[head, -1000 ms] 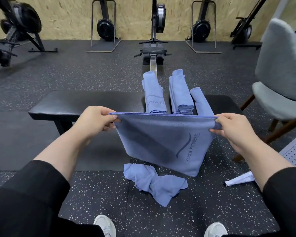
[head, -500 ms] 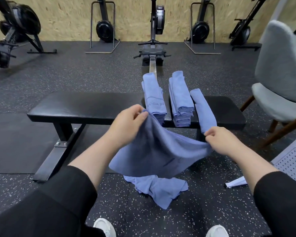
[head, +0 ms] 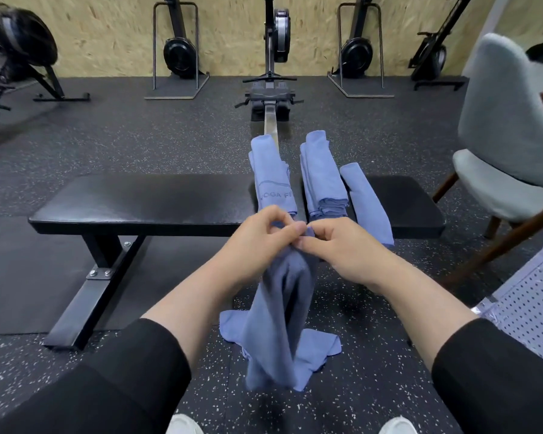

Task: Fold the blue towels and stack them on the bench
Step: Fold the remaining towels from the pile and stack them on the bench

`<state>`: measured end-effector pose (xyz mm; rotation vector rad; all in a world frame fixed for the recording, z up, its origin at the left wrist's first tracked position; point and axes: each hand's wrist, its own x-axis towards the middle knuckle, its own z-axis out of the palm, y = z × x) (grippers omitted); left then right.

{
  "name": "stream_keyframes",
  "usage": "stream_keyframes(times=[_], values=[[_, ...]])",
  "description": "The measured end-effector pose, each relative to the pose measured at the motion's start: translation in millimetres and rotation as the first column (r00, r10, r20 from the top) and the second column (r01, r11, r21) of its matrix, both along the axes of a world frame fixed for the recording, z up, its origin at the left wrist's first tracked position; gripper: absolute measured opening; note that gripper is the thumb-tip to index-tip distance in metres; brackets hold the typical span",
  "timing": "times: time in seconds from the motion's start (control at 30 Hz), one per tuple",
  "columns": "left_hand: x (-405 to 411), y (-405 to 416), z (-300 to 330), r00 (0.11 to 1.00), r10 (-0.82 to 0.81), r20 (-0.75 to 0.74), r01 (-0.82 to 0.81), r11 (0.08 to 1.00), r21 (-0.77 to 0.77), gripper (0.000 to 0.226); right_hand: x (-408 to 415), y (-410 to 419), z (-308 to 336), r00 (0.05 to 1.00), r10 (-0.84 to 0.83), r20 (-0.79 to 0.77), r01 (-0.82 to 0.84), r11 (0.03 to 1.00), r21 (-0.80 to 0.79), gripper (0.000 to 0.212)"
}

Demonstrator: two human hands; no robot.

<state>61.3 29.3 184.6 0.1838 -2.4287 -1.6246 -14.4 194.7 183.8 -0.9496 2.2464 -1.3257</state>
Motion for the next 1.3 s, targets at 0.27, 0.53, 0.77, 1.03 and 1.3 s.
stream_keyframes(times=[0.27, 0.53, 0.77, 1.03, 1.3], values=[[17.3, -17.9, -30.1, 0.911, -0.182, 0.371, 0.229, 0.969, -0.089, 0.028, -18.2, 20.8, 10.9, 0.972, -0.23, -0.056, 0.214, 0.955, -0.203, 0.035], [35.5, -59.2, -33.7, 0.921, 0.159, 0.355, 0.06, 0.844, -0.533, 0.042, -39.0, 63.3, 3.7, 0.882, -0.46, -0.1, 0.424, 0.868, -0.259, 0.026], [51.5, -91.2, -17.5, 0.957, 0.288, 0.044, -0.229, 0.836, -0.498, 0.039, -40.3, 73.9, -2.6, 0.859, -0.501, -0.105, 0.485, 0.862, -0.145, 0.025], [50.9, -95.7, -18.8, 0.94, 0.339, 0.016, -0.34, 0.938, 0.065, 0.035, -36.7, 71.1, -5.2, 0.862, -0.506, -0.014, 0.495, 0.849, -0.182, 0.03], [20.7, -53.3, -25.2, 0.883, 0.467, 0.055, -0.465, 0.849, 0.25, 0.025, -24.9, 39.0, -8.6, 0.888, -0.369, 0.275, 0.414, 0.901, -0.129, 0.027]])
